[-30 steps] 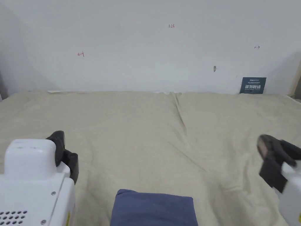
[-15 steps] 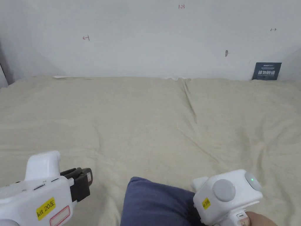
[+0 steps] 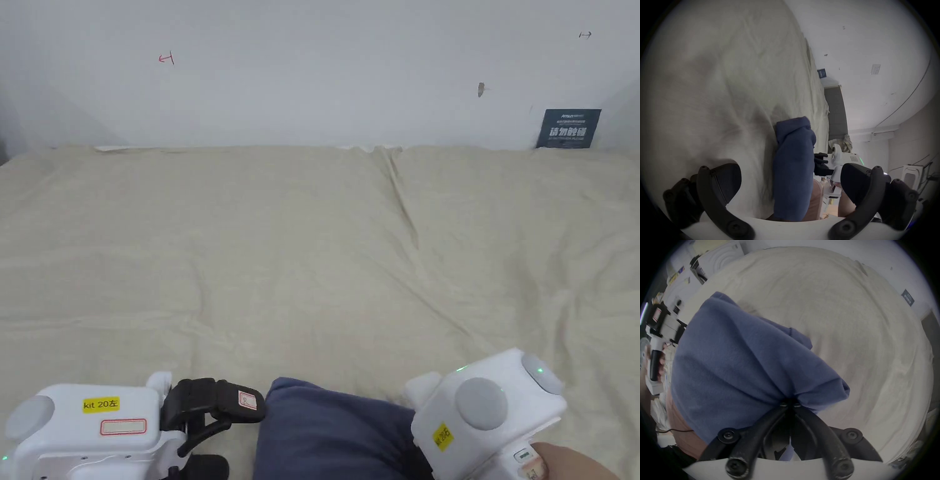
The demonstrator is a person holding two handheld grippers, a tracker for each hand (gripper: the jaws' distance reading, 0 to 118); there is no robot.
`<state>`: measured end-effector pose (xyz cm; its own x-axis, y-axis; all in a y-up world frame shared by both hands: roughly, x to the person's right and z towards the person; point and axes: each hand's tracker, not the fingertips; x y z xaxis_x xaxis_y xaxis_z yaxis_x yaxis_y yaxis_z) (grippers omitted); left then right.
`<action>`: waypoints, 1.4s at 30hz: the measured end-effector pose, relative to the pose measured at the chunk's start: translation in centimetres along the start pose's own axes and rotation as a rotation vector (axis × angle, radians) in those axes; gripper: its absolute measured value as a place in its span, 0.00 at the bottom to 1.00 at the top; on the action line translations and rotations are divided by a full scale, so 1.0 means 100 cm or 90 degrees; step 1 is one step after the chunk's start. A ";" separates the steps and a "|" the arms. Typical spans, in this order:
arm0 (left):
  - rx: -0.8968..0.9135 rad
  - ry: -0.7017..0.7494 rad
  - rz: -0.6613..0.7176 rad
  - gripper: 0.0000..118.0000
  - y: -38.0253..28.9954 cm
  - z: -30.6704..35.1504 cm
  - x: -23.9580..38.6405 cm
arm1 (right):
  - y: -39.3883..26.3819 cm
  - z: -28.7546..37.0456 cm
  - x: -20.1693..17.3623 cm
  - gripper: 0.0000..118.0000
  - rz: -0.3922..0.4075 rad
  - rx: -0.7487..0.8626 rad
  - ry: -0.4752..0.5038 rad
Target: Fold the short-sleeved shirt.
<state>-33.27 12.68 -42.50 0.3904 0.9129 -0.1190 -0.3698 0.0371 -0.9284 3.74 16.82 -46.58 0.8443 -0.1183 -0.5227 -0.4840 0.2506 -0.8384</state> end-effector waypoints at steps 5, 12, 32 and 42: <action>-0.063 -0.066 -0.031 1.00 0.001 -0.050 0.012 | -0.005 0.000 0.014 0.00 -0.051 0.011 0.045; 0.007 0.179 -0.145 0.38 -0.021 -0.065 0.042 | -0.015 0.004 0.021 0.00 -0.061 0.040 0.071; 0.112 0.556 -0.285 0.20 0.012 0.162 0.061 | -0.061 0.082 -0.001 0.00 -0.145 0.238 0.100; 0.179 0.841 -0.214 0.20 0.059 0.336 -0.006 | -0.055 0.050 -0.046 0.00 -0.147 0.151 0.108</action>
<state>-64.05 26.02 -36.11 0.9335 -0.2056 -0.2937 -0.1940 0.3993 -0.8960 3.67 20.80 -38.74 0.8652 -0.3500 -0.3591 -0.2020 0.4121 -0.8885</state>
